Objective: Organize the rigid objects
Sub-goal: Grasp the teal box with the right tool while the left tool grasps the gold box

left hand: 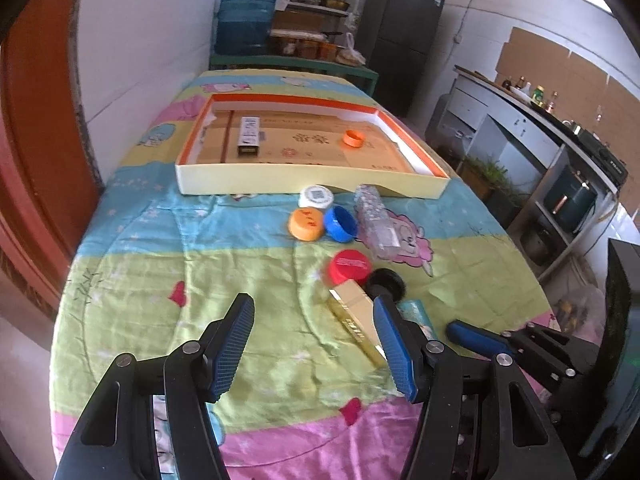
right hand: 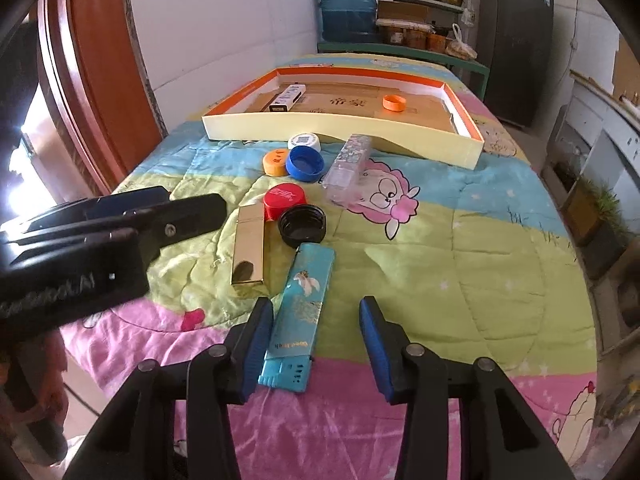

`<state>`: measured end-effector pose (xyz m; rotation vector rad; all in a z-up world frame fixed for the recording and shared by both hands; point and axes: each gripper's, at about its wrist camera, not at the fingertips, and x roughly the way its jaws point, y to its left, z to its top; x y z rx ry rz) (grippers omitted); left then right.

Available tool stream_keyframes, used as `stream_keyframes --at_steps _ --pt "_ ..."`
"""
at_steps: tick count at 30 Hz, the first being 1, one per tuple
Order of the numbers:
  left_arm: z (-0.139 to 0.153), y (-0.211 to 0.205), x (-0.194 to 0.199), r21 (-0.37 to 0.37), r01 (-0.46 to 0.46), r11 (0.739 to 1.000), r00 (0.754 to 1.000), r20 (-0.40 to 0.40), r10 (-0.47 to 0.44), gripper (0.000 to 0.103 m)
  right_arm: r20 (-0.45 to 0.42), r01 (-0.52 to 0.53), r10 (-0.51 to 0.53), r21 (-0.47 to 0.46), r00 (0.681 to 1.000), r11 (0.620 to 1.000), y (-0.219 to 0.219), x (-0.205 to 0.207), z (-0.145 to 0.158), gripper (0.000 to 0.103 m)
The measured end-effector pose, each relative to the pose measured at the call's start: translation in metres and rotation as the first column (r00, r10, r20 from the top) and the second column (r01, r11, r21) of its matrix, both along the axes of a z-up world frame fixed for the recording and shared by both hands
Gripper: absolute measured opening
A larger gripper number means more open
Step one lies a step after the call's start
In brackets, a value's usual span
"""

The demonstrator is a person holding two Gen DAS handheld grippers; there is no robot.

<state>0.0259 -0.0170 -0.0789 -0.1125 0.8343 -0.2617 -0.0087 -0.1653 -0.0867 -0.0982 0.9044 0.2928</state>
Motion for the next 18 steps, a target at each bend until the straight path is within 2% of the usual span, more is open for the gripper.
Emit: stream_keyframes --at_steps 2,3,13,18 --pt "-0.001 -0.006 0.001 0.0 0.012 1.0 1.0 -0.002 -0.012 0.064 0.011 0.001 -0.001 -0.02 1.0 1.0 0.003 0.001 0.0 0.036" --pt "-0.002 -0.009 0.002 0.002 0.016 1.0 1.0 -0.005 -0.016 0.064 0.015 0.0 0.001 -0.021 1.0 1.0 0.004 0.002 0.0 0.026" --pt "-0.02 -0.028 0.015 -0.036 0.039 0.999 0.993 -0.106 -0.042 0.064 -0.005 -0.001 0.001 0.024 1.0 1.0 -0.015 -0.005 0.001 0.023" --pt "-0.026 -0.037 0.015 -0.003 0.044 0.999 0.993 -0.113 -0.044 0.064 -0.009 0.006 -0.006 0.045 1.0 0.999 -0.021 -0.009 0.001 0.023"
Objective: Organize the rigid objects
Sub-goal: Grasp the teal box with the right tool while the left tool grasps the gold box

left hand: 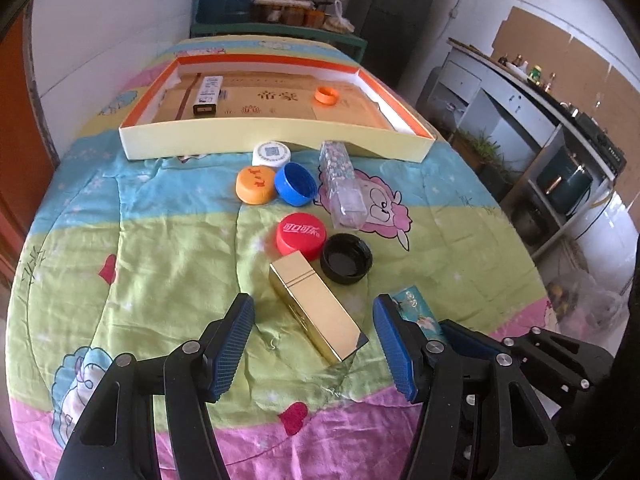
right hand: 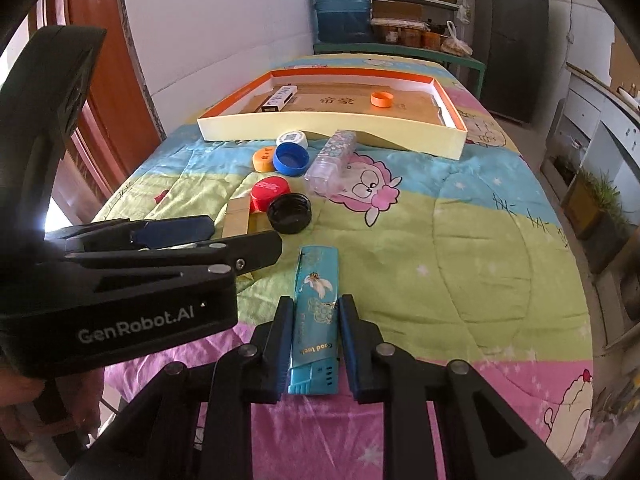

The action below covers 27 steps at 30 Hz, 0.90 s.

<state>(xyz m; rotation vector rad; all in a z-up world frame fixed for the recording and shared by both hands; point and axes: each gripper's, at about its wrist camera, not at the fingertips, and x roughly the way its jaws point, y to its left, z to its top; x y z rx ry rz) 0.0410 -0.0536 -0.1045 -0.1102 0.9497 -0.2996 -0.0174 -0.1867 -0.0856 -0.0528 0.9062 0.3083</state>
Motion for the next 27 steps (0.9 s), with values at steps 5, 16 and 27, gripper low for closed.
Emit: stream_keyframes --at_steps 5,16,27 --pt "-0.002 -0.001 -0.001 0.057 -0.004 0.998 1.0 0.012 0.004 0.063 0.0 -0.001 0.001 0.004 1.0 1.0 -0.001 0.0 0.0 0.023" --pt "-0.002 0.023 0.0 0.06 -0.034 0.998 0.999 0.026 0.033 0.018 -0.002 -0.001 0.001 0.01 1.0 1.0 -0.001 0.001 0.0 0.023" --pt "0.002 0.022 -0.003 0.045 -0.025 0.999 0.999 0.045 0.022 0.018 -0.006 0.0 0.0 0.036 1.0 0.999 -0.003 0.004 0.003 0.023"
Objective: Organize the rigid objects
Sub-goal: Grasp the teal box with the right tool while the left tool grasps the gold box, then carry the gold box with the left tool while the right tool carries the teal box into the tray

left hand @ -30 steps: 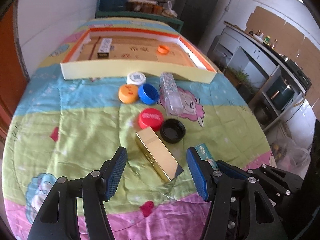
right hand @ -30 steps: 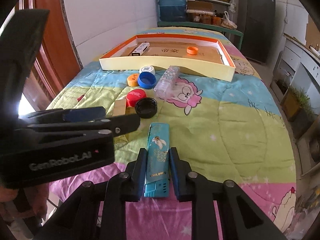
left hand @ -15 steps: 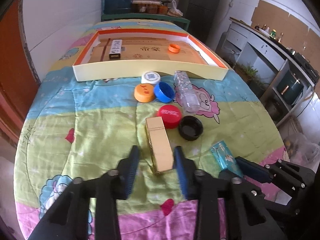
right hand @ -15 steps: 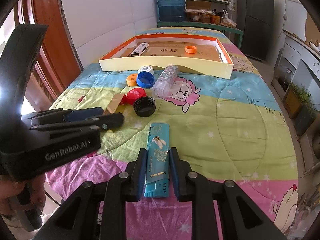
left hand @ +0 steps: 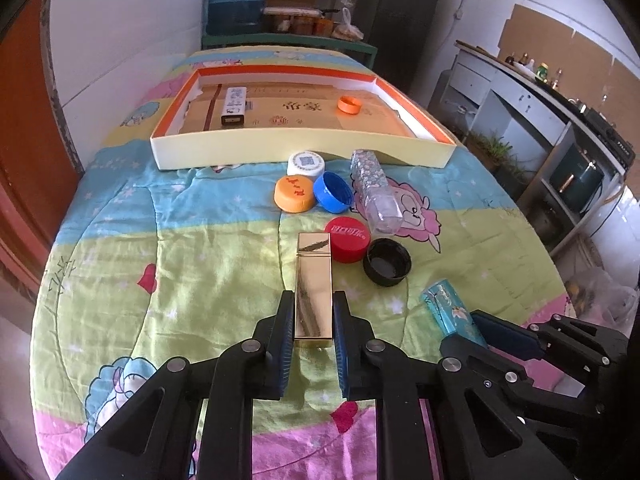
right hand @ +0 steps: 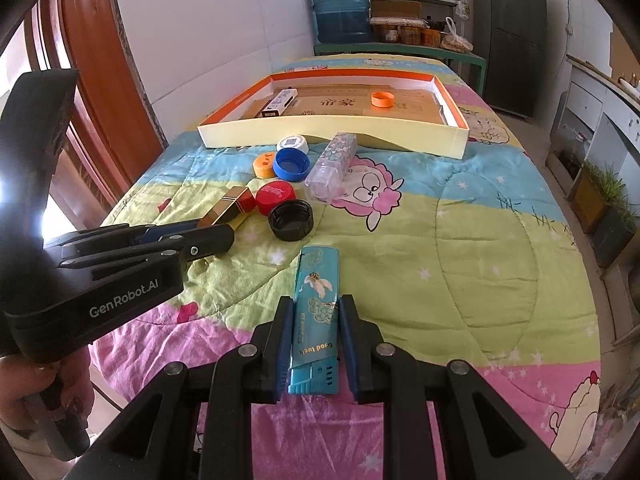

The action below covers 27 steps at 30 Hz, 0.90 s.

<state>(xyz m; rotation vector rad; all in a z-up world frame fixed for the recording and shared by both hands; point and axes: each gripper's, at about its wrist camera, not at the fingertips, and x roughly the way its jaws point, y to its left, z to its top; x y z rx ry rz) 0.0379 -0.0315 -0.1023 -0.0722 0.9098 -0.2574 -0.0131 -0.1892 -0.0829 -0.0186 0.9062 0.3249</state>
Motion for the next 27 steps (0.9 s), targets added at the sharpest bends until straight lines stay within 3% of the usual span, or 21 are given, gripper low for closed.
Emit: stream_keyframes --at_steps 27 --pt "0.038 0.006 0.011 -0.032 0.006 0.999 0.995 0.1 -0.003 0.018 0.09 -0.009 0.01 -0.017 0.996 1.0 0.008 0.025 0.034 0.023"
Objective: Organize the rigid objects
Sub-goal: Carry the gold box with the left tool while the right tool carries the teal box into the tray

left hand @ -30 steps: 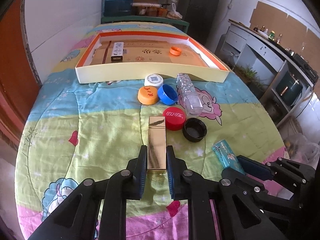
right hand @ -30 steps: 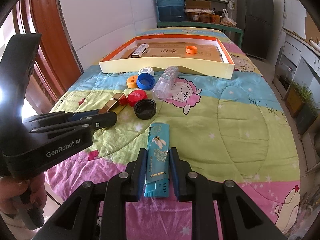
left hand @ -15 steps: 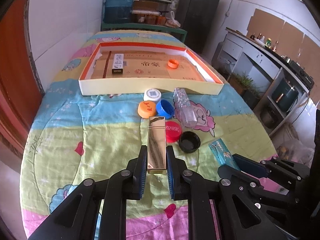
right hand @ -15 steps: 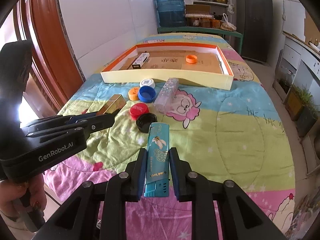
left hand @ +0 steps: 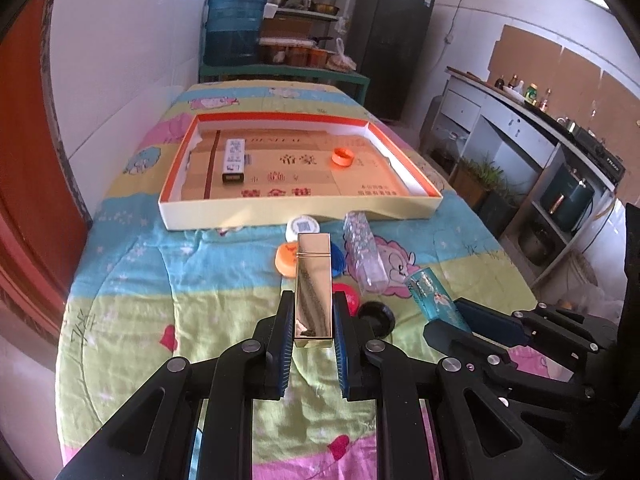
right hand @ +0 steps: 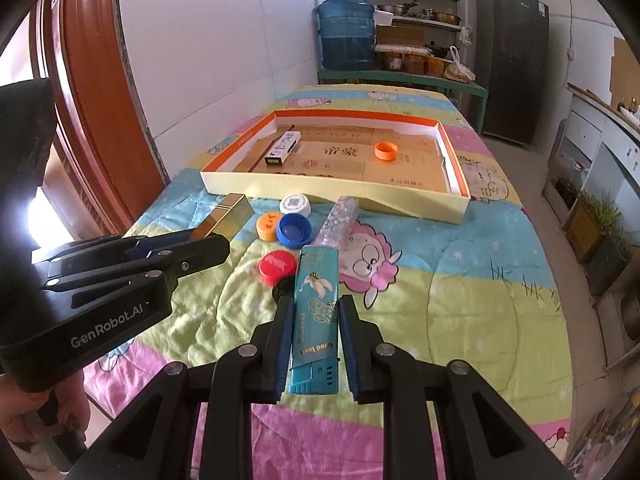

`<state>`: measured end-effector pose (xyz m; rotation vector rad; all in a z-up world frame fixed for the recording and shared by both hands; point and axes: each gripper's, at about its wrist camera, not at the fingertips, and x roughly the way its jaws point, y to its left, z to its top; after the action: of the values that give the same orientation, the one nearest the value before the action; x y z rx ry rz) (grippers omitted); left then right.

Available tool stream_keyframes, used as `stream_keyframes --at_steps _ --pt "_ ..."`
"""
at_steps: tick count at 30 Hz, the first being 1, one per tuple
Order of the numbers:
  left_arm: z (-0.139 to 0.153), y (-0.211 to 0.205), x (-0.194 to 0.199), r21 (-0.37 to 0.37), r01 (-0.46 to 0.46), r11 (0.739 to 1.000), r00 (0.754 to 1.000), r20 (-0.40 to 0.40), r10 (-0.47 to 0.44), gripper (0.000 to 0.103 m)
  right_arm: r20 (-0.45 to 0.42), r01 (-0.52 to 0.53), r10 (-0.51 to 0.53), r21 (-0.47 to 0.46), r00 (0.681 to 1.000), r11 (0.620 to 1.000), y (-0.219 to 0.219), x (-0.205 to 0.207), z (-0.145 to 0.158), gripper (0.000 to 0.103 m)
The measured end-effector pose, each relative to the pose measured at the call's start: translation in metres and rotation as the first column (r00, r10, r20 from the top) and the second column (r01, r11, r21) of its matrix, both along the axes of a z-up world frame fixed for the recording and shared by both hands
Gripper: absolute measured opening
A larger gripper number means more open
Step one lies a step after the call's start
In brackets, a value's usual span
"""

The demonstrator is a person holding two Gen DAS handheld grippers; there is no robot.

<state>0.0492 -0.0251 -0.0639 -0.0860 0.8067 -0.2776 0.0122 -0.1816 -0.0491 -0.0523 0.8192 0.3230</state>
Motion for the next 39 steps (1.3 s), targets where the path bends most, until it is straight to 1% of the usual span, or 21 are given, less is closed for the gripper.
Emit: stream_keyframes --at_steps 11,18,24,28,39 --pt "0.015 0.0 0.02 0.008 -0.005 1.0 0.999 0.042 0.005 0.018 0.027 0.003 -0.003 -0.009 1.0 1.0 0.001 0.02 0.009 0.023" --pt "0.02 -0.004 0.036 0.011 -0.009 1.0 0.999 0.048 0.008 0.018 0.037 -0.005 0.005 -0.011 0.999 1.0 0.002 0.031 0.012 0.023" --pt "0.026 -0.004 0.047 -0.002 -0.028 1.0 0.998 0.063 0.028 0.018 0.037 -0.005 0.005 -0.003 0.999 1.0 0.002 0.046 0.013 0.023" --pt "0.03 -0.004 0.059 -0.019 -0.033 0.999 0.997 0.07 0.034 0.018 0.049 0.004 -0.004 -0.003 0.999 1.0 -0.001 0.056 0.017 0.023" --pt "0.042 0.0 0.092 -0.011 -0.054 0.998 0.993 0.106 0.055 0.018 0.082 0.045 -0.046 0.014 0.996 0.999 -0.013 0.087 0.029 0.023"
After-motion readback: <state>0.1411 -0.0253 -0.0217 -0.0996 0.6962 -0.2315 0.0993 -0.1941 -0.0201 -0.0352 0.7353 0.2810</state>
